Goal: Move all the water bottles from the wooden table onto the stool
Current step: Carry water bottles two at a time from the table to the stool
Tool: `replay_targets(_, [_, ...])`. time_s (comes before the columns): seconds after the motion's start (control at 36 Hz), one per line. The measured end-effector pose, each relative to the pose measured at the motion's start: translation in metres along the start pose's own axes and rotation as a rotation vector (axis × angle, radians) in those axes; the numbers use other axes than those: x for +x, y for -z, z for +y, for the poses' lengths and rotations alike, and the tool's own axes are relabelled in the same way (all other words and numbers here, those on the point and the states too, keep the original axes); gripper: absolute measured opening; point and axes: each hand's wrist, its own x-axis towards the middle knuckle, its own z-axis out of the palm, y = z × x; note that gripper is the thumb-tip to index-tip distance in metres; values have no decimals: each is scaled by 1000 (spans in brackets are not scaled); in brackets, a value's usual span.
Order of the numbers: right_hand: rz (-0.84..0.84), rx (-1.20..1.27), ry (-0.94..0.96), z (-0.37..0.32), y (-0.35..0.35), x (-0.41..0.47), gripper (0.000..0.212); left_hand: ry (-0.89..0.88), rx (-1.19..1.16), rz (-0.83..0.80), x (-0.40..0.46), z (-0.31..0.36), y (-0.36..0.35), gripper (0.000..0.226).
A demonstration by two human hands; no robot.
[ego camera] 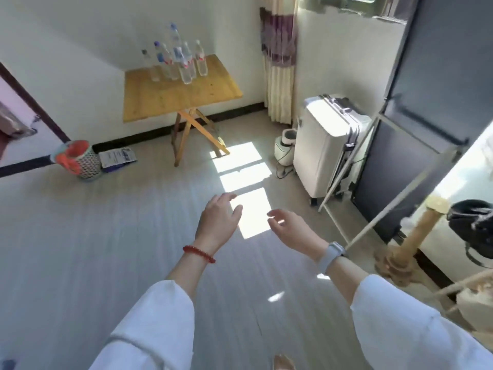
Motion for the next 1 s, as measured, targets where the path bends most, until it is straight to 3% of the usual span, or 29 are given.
replay_targets(0.39, [-31,-104,383,-126,-39,316,31,240,50,282,222,-151,92,36])
replay_targets(0.67, [-6,-144,386,-230,-41,550,32,200,54,321,453,-233,177,32])
replay_targets(1.0, [20,-31,244,-256,-37,816,32,164,19,240,721,-316,168,35])
